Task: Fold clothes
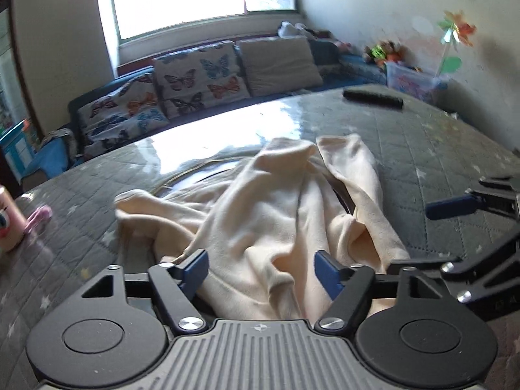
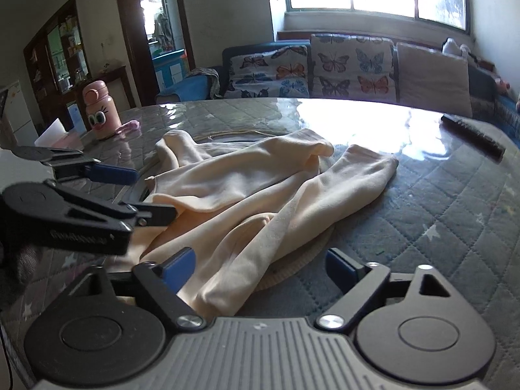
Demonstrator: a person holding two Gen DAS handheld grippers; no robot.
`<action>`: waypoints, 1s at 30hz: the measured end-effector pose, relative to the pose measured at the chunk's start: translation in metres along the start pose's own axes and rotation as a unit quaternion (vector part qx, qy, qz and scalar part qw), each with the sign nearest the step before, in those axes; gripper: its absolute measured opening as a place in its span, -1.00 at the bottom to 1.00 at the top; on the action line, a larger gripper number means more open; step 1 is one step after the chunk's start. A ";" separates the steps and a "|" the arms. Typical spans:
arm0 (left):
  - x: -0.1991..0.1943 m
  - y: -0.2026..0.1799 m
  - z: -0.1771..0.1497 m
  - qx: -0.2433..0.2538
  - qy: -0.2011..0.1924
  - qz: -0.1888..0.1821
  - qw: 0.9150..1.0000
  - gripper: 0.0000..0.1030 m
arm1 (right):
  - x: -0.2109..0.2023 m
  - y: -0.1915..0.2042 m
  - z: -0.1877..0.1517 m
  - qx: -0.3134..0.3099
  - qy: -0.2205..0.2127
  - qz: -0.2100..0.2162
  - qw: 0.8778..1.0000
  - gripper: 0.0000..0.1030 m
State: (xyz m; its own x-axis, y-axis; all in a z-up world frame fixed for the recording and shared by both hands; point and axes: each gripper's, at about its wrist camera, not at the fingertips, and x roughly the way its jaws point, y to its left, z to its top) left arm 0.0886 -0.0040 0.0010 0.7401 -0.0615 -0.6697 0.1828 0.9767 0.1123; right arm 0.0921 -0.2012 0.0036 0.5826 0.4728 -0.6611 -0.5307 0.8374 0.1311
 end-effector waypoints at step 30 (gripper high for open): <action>-0.076 0.060 -0.050 -0.054 -0.022 0.033 0.998 -0.29 | -0.011 -0.011 0.004 -0.006 0.029 -0.007 1.000 -0.54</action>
State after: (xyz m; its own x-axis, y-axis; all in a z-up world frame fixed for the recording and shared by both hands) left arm 0.0107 0.0691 0.0224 0.7758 -0.0027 -0.6309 0.0641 0.9951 0.0746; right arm 0.0940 -0.2148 0.0127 0.5533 0.4443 -0.7046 -0.5306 0.8400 0.1130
